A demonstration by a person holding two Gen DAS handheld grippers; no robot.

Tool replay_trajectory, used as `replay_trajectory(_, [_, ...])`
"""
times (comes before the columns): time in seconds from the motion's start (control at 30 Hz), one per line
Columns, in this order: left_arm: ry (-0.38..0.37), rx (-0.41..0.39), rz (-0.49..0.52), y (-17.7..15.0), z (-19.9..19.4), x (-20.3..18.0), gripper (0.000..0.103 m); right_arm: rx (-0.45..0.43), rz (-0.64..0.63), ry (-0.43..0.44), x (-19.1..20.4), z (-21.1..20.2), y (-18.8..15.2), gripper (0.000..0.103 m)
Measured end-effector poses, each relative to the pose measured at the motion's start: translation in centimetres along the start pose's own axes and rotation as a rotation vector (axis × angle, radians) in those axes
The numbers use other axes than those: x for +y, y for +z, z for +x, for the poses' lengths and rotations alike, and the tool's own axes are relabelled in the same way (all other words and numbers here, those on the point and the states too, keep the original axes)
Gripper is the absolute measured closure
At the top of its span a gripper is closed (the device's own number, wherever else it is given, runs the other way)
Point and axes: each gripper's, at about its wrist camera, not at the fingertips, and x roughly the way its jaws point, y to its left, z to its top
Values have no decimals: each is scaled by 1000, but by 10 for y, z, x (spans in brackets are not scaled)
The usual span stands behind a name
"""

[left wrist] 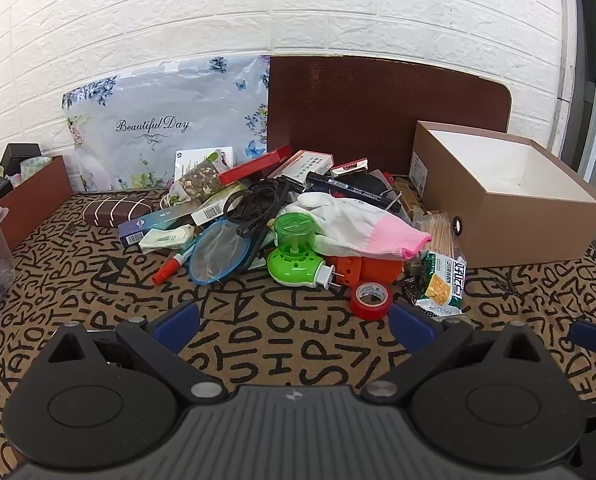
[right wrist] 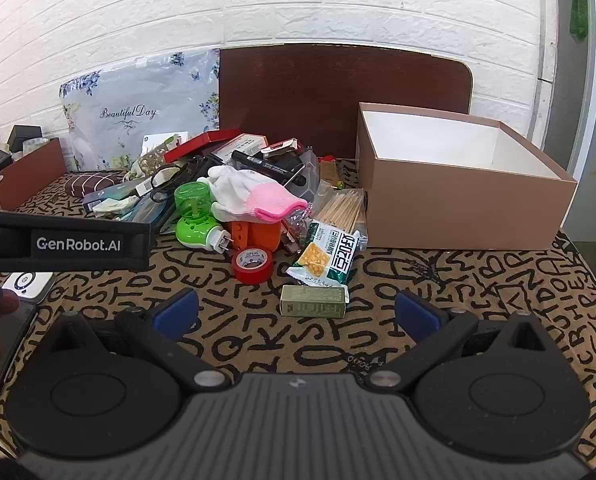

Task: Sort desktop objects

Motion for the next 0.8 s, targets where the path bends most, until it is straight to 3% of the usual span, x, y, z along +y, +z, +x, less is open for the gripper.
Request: replay_trajectory(0.8, [-18,62,-21,0,25,4,0,54,4,3,-2,21,-2,2])
